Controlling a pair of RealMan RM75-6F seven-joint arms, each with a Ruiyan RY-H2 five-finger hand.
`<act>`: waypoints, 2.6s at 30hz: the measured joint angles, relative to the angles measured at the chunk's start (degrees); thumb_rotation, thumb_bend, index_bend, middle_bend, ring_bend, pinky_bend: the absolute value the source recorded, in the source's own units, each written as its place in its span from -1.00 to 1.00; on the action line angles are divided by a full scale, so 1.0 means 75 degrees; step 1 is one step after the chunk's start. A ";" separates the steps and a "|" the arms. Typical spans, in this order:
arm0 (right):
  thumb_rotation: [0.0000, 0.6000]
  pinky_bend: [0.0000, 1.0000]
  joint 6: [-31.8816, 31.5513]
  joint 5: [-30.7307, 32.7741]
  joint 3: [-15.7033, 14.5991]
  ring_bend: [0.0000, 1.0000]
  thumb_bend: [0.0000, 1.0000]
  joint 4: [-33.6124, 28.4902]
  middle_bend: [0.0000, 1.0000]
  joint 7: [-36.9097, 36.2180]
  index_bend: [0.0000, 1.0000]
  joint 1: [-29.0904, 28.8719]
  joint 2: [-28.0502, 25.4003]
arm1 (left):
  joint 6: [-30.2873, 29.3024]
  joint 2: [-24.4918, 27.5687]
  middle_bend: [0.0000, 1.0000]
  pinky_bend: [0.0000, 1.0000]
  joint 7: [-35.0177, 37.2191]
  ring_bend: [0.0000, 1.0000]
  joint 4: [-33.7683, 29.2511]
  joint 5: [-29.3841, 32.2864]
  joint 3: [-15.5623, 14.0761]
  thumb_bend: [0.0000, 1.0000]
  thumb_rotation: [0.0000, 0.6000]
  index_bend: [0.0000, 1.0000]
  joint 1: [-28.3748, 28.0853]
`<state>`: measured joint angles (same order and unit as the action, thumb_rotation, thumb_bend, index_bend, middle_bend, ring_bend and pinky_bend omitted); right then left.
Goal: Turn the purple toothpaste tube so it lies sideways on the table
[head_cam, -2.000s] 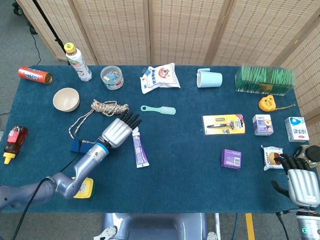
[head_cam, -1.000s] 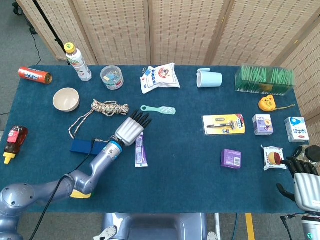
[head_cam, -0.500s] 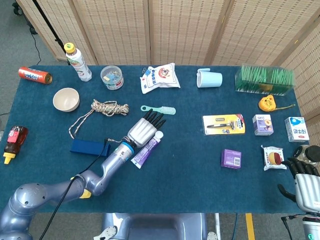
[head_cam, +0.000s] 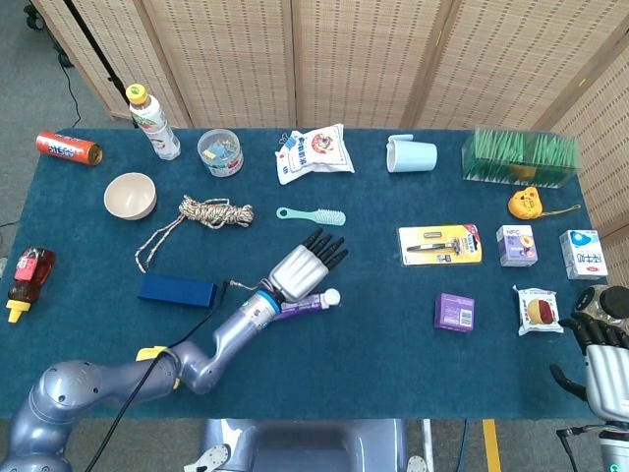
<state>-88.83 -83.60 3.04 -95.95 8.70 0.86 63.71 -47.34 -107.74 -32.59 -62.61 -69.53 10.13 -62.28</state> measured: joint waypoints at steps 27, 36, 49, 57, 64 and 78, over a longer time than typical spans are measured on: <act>1.00 -0.51 0.0130 -0.0165 0.0026 -0.50 -0.56 -0.0054 -0.54 0.0014 -0.43 -0.0132 0.0057 | 0.0385 0.2044 -1.00 -0.93 0.1016 -1.00 -0.3044 0.1479 0.0069 -0.54 0.67 -1.00 0.0752; 1.00 -0.51 0.0110 -0.0159 0.0020 -0.50 -0.56 -0.0064 -0.54 0.0012 -0.43 -0.0108 0.0051 | 0.0753 0.2214 -1.00 -0.93 0.0492 -1.00 -0.3307 0.2248 -0.0262 -0.54 0.65 -1.00 0.0473; 1.00 -0.51 0.0099 -0.0145 0.0013 -0.50 -0.56 -0.0046 -0.54 -0.0020 -0.43 -0.0084 0.0077 | 0.0094 0.1658 -1.00 -0.96 -0.0564 -1.00 -0.2690 0.2519 -0.0786 -0.54 0.65 -1.00 0.0312; 1.00 -0.50 0.0090 -0.0139 0.0000 -0.50 -0.56 -0.0051 -0.54 0.0008 -0.43 -0.0063 0.0097 | 0.0123 0.1569 -1.00 -0.97 -0.0358 -1.00 -0.2383 0.2653 -0.0640 -0.54 0.65 -1.00 0.0280; 1.00 -0.50 0.0062 -0.0120 0.0001 -0.50 -0.56 -0.0058 -0.54 0.0003 -0.43 -0.0033 0.0084 | 0.0153 0.1562 -1.00 -0.93 0.0515 -1.00 -0.2309 0.1712 -0.0524 -0.54 0.65 -1.00 0.0349; 1.00 -0.50 -0.0076 -0.0144 -0.0038 -0.50 -0.56 -0.0039 -0.54 -0.0072 -0.43 0.0094 0.0053 | 0.0418 0.1329 -0.74 -0.59 0.1062 -0.78 -0.2126 0.0936 -0.0526 -0.54 0.65 -0.79 0.0316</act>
<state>-89.40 -84.68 2.75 -96.25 8.16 1.56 64.10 -44.20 -97.78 -24.62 -78.55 -62.51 6.19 -59.91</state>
